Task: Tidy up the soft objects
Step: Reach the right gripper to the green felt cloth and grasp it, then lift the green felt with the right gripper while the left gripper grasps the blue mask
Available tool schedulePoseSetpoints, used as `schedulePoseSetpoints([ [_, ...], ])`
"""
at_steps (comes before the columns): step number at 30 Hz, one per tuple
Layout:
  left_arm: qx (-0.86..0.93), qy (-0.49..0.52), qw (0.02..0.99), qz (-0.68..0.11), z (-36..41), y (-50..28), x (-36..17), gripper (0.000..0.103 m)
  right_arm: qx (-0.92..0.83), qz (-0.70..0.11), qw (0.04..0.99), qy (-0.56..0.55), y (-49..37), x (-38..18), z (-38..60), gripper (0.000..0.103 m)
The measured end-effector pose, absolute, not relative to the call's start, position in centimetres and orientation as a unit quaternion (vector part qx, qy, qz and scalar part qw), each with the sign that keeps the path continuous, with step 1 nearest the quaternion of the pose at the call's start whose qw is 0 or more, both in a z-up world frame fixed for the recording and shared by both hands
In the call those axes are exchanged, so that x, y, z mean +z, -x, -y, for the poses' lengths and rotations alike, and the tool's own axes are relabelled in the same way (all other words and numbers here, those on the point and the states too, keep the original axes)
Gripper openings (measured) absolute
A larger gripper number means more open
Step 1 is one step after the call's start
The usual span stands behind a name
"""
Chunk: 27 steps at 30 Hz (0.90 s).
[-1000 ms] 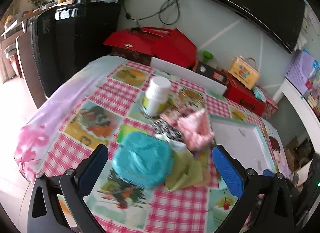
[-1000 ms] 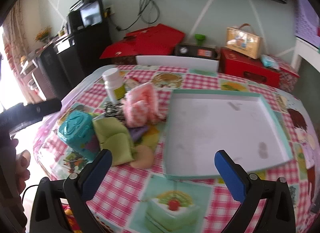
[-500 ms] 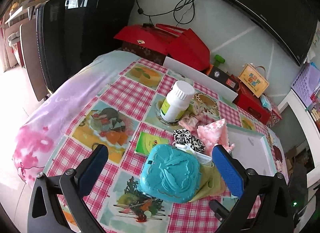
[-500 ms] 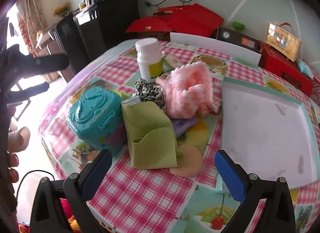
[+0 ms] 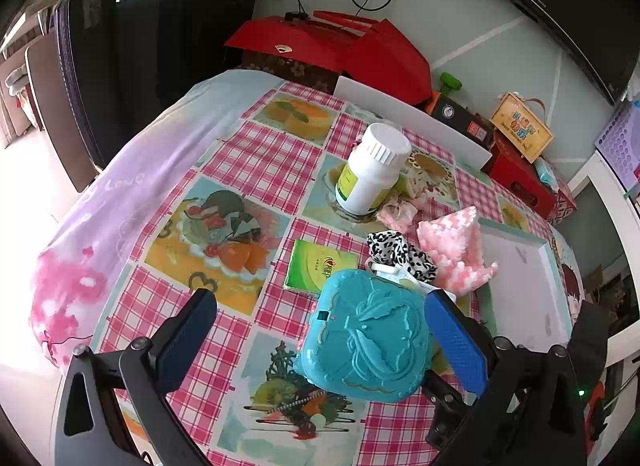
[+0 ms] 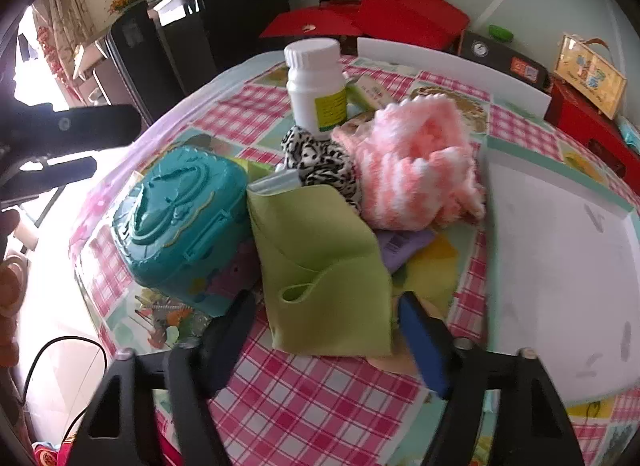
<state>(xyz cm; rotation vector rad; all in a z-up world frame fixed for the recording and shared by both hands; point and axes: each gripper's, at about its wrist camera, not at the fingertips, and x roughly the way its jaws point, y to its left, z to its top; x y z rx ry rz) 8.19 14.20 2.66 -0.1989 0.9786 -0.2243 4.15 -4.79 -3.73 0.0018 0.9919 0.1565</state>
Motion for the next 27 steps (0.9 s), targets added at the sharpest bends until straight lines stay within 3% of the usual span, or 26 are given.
schedulePoseSetpoints([
  [9,-0.107,0.094,0.862,-0.486,-14.0,-8.6,1.8,0.103,0.091,-0.475,0.875,-0.005,-4.3,-4.1,4.6,0.019],
  [17,-0.11,0.094,0.862,-0.487,-14.0,-8.7,2.1,0.103,0.104,-0.452,0.886,-0.007,-3.7,-2.4,5.1,0.009],
  [27,-0.123,0.094,0.862,-0.483,-13.4,-8.5,2.9,0.103,0.105,-0.411,0.905,-0.026,-2.3,1.1,6.4,0.009],
])
